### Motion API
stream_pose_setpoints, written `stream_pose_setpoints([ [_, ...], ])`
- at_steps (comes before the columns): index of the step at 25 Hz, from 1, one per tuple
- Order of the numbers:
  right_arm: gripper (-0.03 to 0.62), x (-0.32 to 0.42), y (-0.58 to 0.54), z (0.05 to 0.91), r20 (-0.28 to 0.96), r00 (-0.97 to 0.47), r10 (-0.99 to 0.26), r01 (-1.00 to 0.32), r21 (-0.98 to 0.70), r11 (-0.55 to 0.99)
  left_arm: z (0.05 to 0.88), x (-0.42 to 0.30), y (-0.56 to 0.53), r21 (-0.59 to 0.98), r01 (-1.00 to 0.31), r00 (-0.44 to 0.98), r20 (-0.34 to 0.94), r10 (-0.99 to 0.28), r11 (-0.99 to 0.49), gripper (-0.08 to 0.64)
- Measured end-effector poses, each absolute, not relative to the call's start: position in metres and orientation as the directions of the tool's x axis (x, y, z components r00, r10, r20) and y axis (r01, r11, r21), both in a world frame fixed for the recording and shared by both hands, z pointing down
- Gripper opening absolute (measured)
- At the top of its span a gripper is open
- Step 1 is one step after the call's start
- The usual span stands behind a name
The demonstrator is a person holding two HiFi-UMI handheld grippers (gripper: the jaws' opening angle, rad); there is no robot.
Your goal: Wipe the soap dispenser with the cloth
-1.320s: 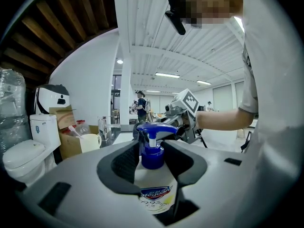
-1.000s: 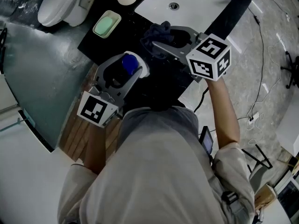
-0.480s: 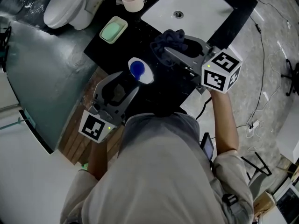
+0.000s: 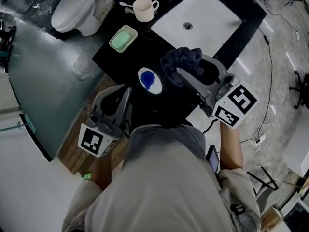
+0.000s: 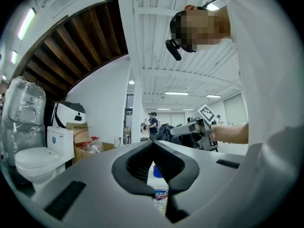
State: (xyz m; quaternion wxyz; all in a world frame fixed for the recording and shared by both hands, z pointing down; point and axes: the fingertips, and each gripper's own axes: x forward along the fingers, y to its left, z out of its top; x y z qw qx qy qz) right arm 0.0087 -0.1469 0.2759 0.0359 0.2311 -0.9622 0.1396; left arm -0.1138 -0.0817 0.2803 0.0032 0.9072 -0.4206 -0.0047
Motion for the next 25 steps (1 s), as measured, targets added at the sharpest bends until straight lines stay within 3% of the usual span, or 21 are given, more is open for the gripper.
stream_pose_setpoints([
  [6, 0.149, 0.013, -0.126, 0.242, 0.051, -0.887, -0.458, -0.455, -0.252, 0.854, 0.257, -0.098, -0.085, 0.037, -0.760, 0.649, 0.003, -0.761, -0.649, 0.005],
  [17, 0.146, 0.029, -0.107, 0.223, 0.014, -0.879, -0.477, -0.470, -0.191, 0.862, 0.254, -0.076, -0.092, 0.087, -0.780, 0.626, 0.113, -0.772, -0.620, 0.005],
  [25, 0.144, 0.033, -0.105, 0.221, 0.011, -0.857, -0.516, -0.512, -0.145, 0.847, 0.248, -0.070, -0.097, 0.132, -0.819, 0.572, 0.112, -0.812, -0.559, 0.005],
])
